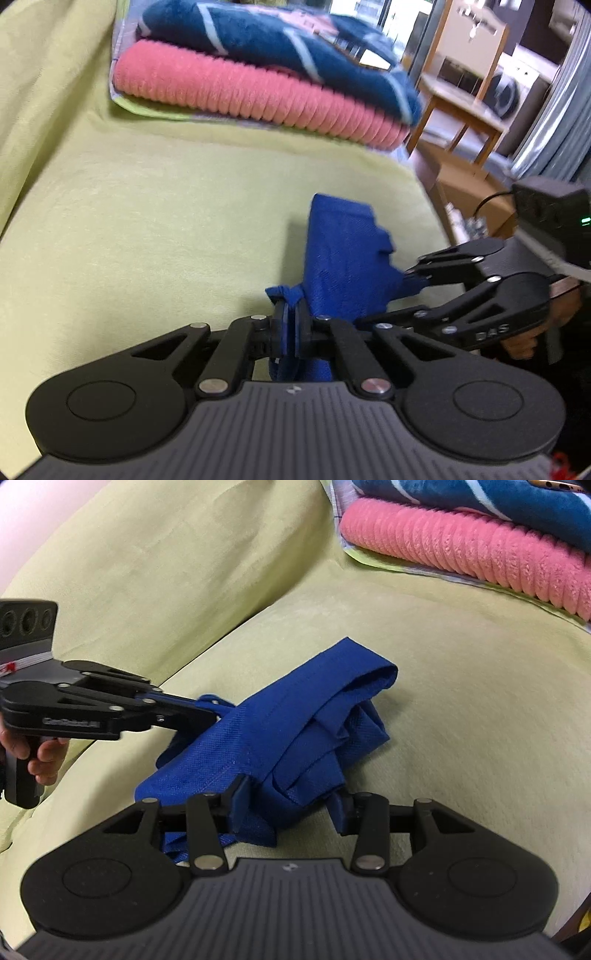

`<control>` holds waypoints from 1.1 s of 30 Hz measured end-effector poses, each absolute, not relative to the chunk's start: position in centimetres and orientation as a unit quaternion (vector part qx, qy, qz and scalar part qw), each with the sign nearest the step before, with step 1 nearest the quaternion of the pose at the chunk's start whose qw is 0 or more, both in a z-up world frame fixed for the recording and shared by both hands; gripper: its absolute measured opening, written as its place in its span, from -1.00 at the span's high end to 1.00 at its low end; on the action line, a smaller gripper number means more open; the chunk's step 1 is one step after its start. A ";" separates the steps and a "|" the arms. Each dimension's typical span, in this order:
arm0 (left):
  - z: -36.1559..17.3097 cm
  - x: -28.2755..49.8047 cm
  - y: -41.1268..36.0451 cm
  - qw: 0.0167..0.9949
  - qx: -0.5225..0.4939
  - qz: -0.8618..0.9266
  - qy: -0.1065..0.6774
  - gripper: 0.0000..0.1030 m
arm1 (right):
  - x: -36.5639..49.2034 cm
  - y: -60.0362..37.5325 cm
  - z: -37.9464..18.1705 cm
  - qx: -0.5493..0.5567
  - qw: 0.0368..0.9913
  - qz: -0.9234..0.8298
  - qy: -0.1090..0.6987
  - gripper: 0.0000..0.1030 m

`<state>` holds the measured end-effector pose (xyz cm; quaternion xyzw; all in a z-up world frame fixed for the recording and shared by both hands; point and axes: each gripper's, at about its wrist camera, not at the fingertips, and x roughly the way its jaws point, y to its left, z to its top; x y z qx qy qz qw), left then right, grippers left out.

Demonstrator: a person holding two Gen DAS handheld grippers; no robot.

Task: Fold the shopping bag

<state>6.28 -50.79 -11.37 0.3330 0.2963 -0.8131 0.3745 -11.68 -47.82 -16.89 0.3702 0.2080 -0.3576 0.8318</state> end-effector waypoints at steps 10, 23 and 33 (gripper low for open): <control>-12.4 -2.2 -46.1 0.329 0.544 -0.771 0.042 0.42 | -11.9 -50.6 -16.8 0.441 0.811 -0.329 0.197 0.20; -13.4 -4.2 -45.3 0.363 0.579 -0.730 0.003 0.41 | -10.0 -52.1 -18.3 0.508 0.785 -0.325 0.141 -0.12; -13.2 -5.5 -45.0 0.431 0.529 -0.731 0.033 0.41 | -10.9 -53.1 -18.2 0.506 0.780 -0.331 0.159 0.42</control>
